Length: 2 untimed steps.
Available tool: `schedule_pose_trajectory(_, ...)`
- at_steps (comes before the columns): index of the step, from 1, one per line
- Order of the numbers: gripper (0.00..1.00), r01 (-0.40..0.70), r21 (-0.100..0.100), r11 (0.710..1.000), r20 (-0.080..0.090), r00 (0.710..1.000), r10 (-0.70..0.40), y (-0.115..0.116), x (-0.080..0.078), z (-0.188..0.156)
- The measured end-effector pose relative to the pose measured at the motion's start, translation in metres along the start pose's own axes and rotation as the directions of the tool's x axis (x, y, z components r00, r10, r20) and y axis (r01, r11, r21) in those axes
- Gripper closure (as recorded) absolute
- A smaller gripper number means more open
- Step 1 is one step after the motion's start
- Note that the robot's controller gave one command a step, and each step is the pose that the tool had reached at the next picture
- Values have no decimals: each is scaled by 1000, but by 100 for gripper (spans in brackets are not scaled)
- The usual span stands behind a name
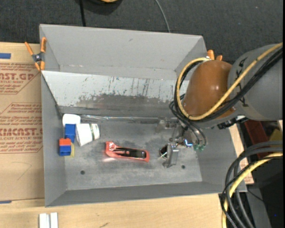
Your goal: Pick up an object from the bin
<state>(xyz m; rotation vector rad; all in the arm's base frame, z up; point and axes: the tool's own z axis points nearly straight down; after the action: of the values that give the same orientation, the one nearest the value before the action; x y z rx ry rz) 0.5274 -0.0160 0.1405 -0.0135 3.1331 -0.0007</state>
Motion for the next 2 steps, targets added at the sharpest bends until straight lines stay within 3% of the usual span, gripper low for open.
schedule_pose_trajectory(1, 0, 1, -2, 1000, -8, 1000, -1, -33, -5, 47)
schedule_pose_trajectory(2, 100, 260, -1, 966, 0, 966, -260, -60, -8, 67)
